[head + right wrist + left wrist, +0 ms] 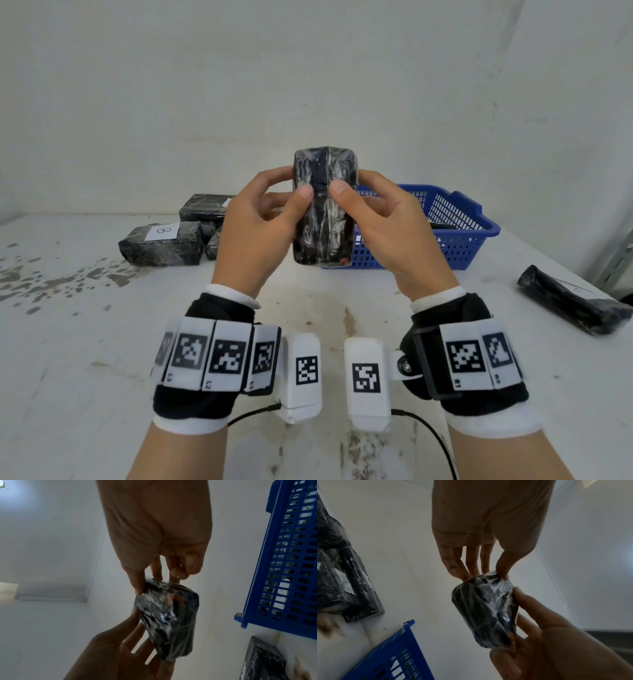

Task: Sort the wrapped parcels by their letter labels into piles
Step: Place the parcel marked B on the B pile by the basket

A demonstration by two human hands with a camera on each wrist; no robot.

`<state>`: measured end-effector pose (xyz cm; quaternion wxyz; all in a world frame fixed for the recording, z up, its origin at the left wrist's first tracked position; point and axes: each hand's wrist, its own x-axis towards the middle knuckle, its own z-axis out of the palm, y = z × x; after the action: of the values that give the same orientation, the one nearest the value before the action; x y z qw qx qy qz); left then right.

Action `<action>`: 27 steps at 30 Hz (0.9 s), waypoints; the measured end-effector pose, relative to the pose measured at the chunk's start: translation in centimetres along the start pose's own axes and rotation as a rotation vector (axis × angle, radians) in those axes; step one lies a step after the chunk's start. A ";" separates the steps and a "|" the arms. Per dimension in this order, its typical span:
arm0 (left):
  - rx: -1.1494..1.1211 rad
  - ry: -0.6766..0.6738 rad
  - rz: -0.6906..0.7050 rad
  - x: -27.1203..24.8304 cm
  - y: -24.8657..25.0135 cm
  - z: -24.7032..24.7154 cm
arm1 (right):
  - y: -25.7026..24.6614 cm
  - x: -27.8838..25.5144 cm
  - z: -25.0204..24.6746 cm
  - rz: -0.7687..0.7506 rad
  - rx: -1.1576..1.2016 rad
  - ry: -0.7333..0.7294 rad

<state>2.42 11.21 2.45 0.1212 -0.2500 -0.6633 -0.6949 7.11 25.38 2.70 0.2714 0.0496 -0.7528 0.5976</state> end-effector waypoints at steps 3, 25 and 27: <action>0.037 0.021 0.018 -0.1 0.1 0.0 | -0.1 -0.1 0.0 -0.015 -0.006 -0.017; -0.083 0.001 0.053 -0.3 0.4 0.2 | -0.6 -0.2 0.1 -0.018 0.067 0.006; -0.110 -0.007 0.046 -0.4 0.4 0.3 | -0.5 -0.2 0.1 -0.018 0.081 0.004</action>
<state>2.99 11.45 2.62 0.1211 -0.2736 -0.6187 -0.7264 7.42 25.11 3.08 0.2759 0.0660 -0.7271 0.6252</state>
